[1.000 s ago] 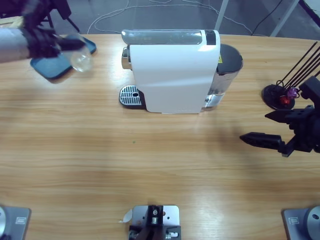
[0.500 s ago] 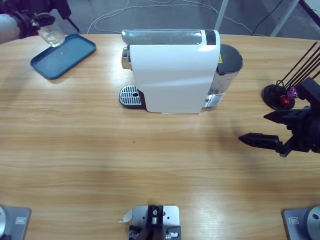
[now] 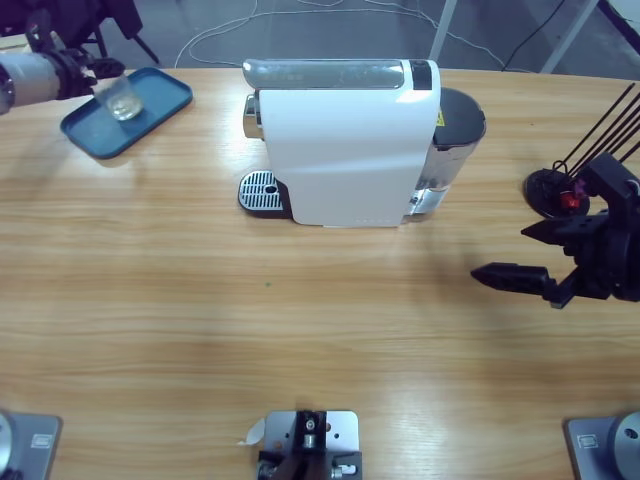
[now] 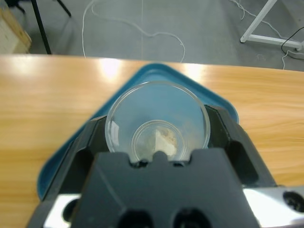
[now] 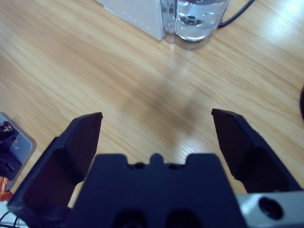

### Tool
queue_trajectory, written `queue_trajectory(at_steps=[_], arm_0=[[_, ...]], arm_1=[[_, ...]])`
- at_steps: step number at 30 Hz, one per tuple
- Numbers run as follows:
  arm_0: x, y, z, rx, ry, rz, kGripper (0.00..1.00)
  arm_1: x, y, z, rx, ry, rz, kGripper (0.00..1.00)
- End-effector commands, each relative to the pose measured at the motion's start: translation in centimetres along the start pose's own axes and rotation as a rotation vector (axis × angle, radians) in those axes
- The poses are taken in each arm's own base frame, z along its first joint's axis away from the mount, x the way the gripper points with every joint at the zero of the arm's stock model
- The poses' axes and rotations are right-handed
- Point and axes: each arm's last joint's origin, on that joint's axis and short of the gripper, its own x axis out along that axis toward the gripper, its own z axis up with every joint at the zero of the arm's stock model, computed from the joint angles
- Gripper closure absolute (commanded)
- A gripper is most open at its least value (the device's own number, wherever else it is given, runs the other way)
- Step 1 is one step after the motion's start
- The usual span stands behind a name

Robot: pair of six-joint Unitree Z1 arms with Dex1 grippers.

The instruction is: Pour coffee

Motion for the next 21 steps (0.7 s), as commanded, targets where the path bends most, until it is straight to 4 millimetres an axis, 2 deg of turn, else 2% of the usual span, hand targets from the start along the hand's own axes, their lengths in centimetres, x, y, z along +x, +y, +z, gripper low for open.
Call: queue_trajectory(at_steps=[1,2,3,4,10,15,18,21], arm_0=[[1.2,0.8,-2.0,-0.157,0.119,0.027,0.54],[1.2,0.8,-2.0,-0.157,0.117,0.024,0.346],[1.2,0.8,-1.9,-0.157,0.116,0.023,0.099],[1.2,0.7,-1.9,-0.154,0.115,0.021,0.023],[-0.4,0.4,-1.8,-0.085,0.111,0.002,0.0],[-3.2,-0.1,0.6,-0.061,0.025,-0.021,0.0],[-7.0,-0.6,2.3,-0.036,-0.047,-0.026,0.0],[-12.5,-1.3,3.5,0.017,-0.137,-0.038,0.0]], arm_1=[[0.7,-0.1,0.0,0.006,0.023,-0.012,0.0],[0.7,-0.1,0.0,0.006,0.024,-0.012,0.0],[0.7,-0.1,0.0,0.005,0.024,-0.012,0.0],[0.7,-0.1,0.0,0.006,0.024,-0.012,0.0],[0.6,-0.1,0.0,0.005,0.02,-0.009,0.0],[0.6,-0.1,-0.1,0.005,0.021,-0.008,0.0],[0.4,-0.1,-0.1,0.004,0.014,-0.007,0.0],[0.2,-0.1,-0.2,0.003,0.006,-0.007,0.0]])
